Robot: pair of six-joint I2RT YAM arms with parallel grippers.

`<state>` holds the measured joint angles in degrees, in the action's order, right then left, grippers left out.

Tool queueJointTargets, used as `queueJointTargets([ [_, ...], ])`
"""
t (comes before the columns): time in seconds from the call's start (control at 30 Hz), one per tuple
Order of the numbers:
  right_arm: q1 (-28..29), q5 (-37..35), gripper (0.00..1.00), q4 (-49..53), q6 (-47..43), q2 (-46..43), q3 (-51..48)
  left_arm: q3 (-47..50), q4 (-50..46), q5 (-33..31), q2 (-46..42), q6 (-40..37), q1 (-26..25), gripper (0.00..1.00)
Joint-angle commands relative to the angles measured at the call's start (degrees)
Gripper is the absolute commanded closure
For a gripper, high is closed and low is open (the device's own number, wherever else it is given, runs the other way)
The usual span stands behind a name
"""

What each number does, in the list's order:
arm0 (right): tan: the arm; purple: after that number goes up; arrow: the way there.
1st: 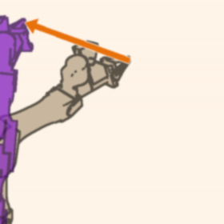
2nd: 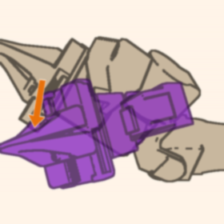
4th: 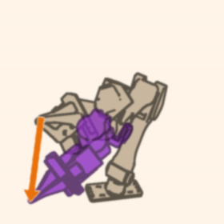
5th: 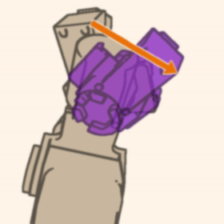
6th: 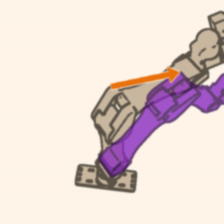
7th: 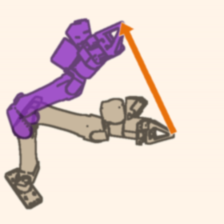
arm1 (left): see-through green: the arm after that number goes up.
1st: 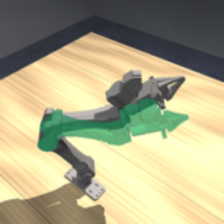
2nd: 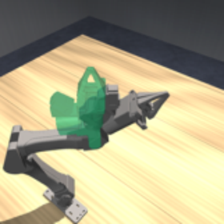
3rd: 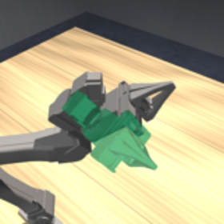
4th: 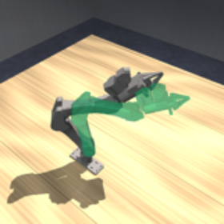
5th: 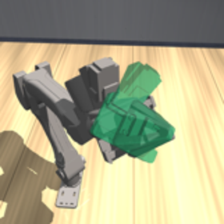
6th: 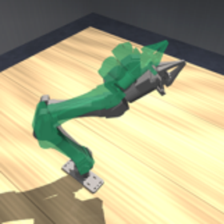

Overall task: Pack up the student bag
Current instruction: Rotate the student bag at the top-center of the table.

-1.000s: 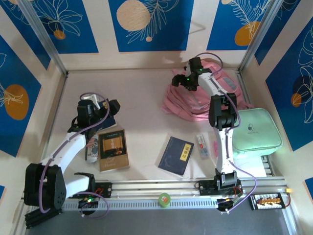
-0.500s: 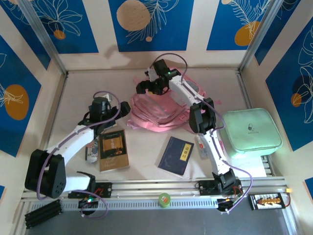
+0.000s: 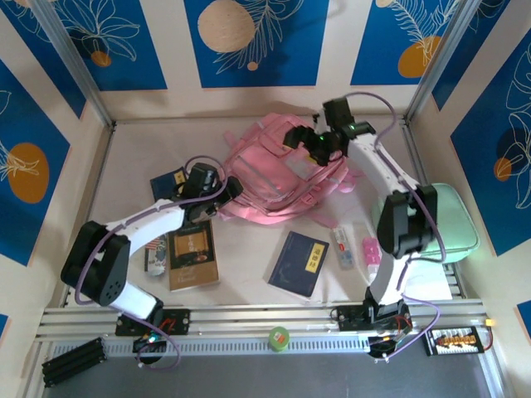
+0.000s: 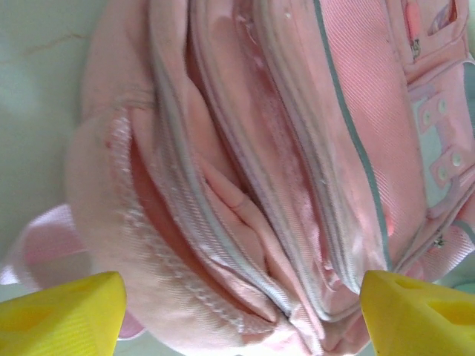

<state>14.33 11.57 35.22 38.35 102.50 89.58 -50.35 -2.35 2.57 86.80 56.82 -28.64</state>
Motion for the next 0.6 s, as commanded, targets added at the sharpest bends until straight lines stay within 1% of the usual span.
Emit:
queueJointTargets([
  [0.0,-2.1,-0.2,0.09,-7.1,6.1,-7.1,-11.0,-1.9,1.2,0.6,2.2,4.1,-1.4,0.20],
  [0.07,-3.3,-0.9,0.09,-8.4,7.1,-10.4,-16.0,-2.4,1.8,0.4,3.9,4.8,-1.5,0.23],
  [0.13,-3.9,-2.5,0.09,-9.0,7.7,-13.1,-20.0,-3.1,2.3,0.4,5.8,5.3,-1.5,0.29],
  [0.2,-4.2,-3.7,0.10,-9.8,8.4,-15.1,-23.3,-3.6,2.6,-0.4,7.3,6.3,-1.5,0.37],
  [0.27,-4.4,-4.3,0.12,-10.3,8.6,-16.6,-25.8,-4.4,3.2,-0.6,9.0,6.7,-1.4,0.41],
  [0.37,-4.4,-5.1,0.15,-11.3,9.5,-17.6,-29.0,-7.9,2.1,-1.1,12.3,4.9,-1.1,0.44],
  [0.47,-4.4,-5.5,0.18,-12.0,10.2,-17.1,-30.6,-11.7,0.4,-2.4,16.0,2.2,0.3,0.47],
  [0.53,-4.5,-6.1,0.20,-11.5,10.6,-16.6,-30.9,-14.2,-0.6,-3.3,18.9,-1.0,1.5,0.54],
  [0.57,-4.5,-6.4,0.21,-11.4,10.8,-16.6,-31.2,-15.1,-1.4,-4.1,20.1,-2.5,1.9,0.56],
])
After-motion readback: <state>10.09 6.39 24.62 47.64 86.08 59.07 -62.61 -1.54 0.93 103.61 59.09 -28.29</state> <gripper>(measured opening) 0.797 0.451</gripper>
